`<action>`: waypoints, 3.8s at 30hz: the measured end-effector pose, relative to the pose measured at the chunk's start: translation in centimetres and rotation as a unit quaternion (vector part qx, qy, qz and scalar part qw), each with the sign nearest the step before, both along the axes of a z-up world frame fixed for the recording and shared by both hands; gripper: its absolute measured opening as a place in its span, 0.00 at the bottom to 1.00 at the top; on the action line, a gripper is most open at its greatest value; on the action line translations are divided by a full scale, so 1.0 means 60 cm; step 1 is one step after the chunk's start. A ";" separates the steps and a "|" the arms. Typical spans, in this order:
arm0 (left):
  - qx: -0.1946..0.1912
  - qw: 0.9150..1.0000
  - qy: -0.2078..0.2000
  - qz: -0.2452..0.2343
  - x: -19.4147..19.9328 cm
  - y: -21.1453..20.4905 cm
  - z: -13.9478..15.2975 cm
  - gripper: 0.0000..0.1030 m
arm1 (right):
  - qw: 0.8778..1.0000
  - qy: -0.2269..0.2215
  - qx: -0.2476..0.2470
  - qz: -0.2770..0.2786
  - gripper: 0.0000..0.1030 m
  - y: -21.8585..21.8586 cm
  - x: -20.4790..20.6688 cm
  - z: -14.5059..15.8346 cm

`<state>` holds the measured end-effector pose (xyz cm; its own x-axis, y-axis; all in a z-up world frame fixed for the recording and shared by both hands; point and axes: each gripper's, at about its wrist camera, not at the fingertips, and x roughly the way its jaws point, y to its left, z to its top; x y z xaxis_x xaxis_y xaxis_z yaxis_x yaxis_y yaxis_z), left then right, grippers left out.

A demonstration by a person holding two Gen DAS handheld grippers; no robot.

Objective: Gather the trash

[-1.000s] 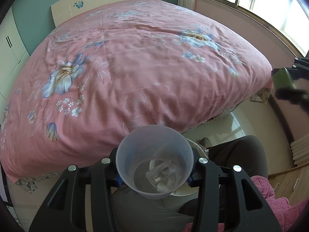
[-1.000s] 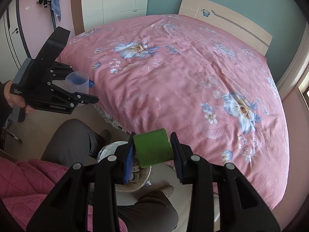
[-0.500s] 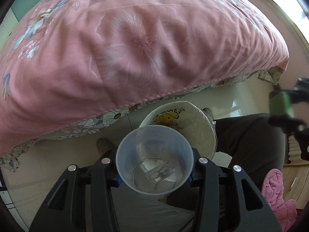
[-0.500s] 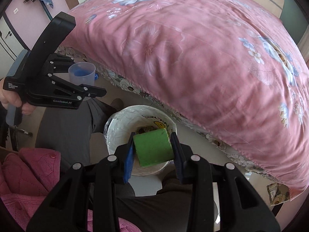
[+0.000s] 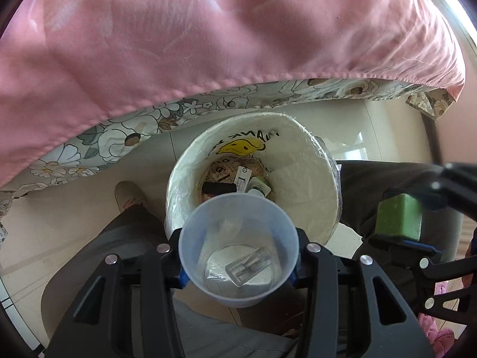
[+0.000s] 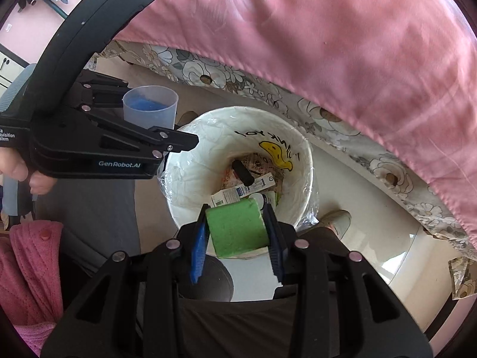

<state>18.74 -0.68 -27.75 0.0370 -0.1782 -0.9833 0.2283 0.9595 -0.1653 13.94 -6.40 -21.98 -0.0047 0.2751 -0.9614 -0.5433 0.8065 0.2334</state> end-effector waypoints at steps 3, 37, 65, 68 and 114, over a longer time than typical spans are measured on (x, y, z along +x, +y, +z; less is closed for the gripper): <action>-0.001 1.000 0.017 0.006 0.006 -0.001 -0.028 0.47 | 1.000 0.020 -0.002 -0.010 0.36 0.002 0.005 -0.035; -0.050 0.986 0.140 0.073 0.058 -0.021 -0.255 0.47 | 0.981 0.162 -0.022 -0.105 0.36 0.042 0.048 -0.282; -0.023 0.991 0.124 0.052 0.045 -0.027 -0.238 0.65 | 0.983 0.138 -0.042 -0.118 0.59 0.025 0.048 -0.263; -0.019 0.992 0.118 0.047 0.042 -0.028 -0.229 0.65 | 0.983 0.134 -0.043 -0.120 0.59 0.021 0.045 -0.253; 0.064 0.927 -0.370 0.004 -0.249 -0.011 0.434 0.90 | 0.928 -0.324 0.000 -0.183 0.77 -0.087 -0.192 0.401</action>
<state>3.77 -1.35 -1.72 0.7111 -0.0581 -0.7006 0.2268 0.9623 0.1504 2.45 -11.60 2.05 0.6684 0.1451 -0.7296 -0.2598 0.9645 -0.0463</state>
